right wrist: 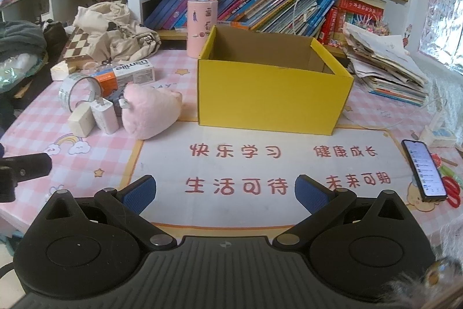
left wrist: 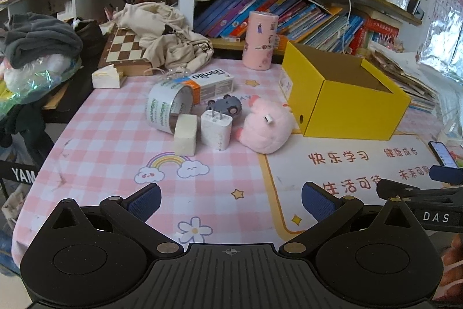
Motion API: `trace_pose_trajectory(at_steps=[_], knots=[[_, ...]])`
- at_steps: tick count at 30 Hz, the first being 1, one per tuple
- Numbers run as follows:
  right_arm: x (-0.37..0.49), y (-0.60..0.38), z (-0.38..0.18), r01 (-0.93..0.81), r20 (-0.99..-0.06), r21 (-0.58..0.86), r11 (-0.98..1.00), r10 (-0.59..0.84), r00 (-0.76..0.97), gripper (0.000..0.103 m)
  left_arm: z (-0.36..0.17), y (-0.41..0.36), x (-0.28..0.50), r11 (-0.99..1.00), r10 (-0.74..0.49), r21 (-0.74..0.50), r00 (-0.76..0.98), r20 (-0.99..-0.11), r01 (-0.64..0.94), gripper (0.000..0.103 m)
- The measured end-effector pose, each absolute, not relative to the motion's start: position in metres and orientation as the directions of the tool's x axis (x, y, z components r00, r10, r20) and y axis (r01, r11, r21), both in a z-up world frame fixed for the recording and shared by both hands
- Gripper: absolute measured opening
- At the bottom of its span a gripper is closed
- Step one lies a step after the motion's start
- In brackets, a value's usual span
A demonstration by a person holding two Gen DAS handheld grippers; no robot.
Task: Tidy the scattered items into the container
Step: 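Move the left tool toward the cream eraser while the right tool approaches the pink plush pig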
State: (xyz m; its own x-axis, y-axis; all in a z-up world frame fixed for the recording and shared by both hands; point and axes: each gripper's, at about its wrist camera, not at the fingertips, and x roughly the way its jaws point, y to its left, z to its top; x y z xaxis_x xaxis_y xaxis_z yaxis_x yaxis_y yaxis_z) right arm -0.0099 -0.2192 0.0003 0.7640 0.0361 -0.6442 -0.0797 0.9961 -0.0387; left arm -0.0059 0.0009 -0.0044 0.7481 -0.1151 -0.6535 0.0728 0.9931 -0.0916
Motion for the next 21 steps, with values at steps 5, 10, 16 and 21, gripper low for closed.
trace_pose_trajectory(at_steps=[5,10,16,21], knots=[[-0.011,-0.215,0.002,-0.099,-0.641,-0.040,0.994,0.051,0.766,0.103,-0.004,0.000,-0.007,0.993,-0.114,-0.082,0.749,-0.652,0.080,0.103],[-0.009,-0.212,0.003,-0.096,-0.644,-0.044,0.994,0.045,0.763,0.103,-0.003,0.002,-0.009,0.994,-0.107,-0.066,0.754,-0.648,0.084,0.103],[-0.007,-0.203,0.004,-0.119,-0.645,-0.046,0.992,0.061,0.762,0.103,-0.001,0.009,-0.012,0.996,-0.093,-0.060,0.764,-0.639,0.071,0.103],[-0.007,-0.198,0.005,-0.132,-0.643,-0.048,0.990,0.071,0.763,0.103,0.000,0.011,-0.013,0.994,-0.106,-0.070,0.769,-0.630,0.080,0.103]])
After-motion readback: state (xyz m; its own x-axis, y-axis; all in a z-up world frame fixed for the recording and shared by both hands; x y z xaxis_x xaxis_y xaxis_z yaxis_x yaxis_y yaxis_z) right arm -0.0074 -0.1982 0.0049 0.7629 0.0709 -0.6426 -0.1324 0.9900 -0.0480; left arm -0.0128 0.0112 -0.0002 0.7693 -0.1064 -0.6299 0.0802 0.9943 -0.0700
